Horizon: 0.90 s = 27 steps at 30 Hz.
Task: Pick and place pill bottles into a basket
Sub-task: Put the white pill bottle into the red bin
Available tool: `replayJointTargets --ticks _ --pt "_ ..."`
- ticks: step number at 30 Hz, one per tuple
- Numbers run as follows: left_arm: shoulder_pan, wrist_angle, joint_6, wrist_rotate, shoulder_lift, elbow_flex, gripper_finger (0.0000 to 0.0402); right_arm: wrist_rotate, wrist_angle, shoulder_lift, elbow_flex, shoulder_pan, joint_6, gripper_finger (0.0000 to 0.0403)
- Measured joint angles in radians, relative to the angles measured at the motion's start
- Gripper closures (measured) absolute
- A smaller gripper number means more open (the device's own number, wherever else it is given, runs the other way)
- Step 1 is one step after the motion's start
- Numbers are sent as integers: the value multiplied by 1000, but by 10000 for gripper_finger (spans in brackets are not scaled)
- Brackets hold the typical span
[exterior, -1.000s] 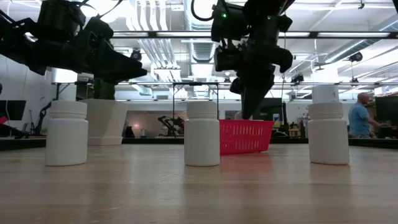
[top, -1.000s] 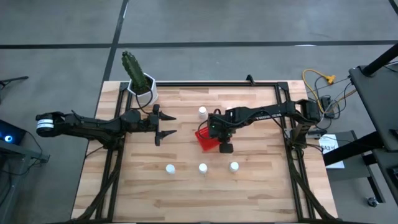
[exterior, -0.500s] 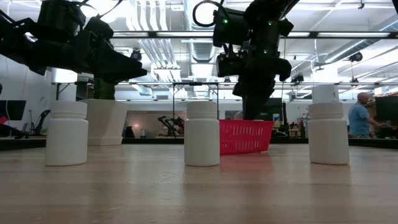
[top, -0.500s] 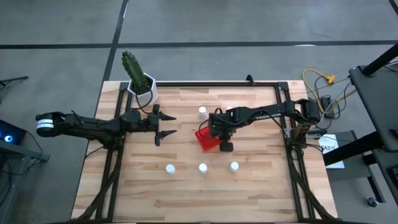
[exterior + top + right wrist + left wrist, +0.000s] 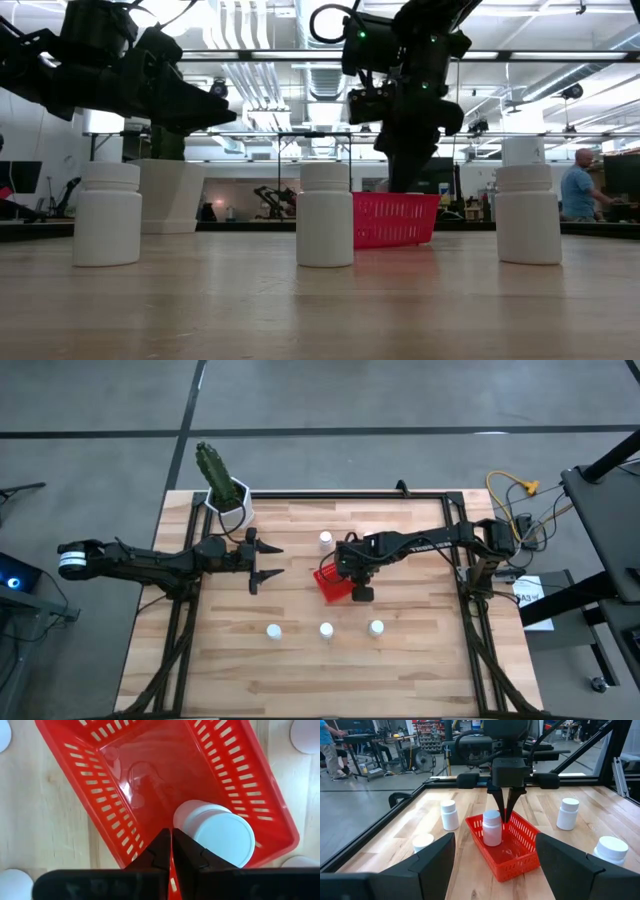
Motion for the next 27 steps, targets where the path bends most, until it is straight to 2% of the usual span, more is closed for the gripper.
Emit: replayJointTargets --ticks 14,27 --pt "0 0 0 0 0 0 143 45 32 0 -11 -10 5 394" --pt "0 0 0 0 0 0 143 38 43 0 -14 -15 -1 394"
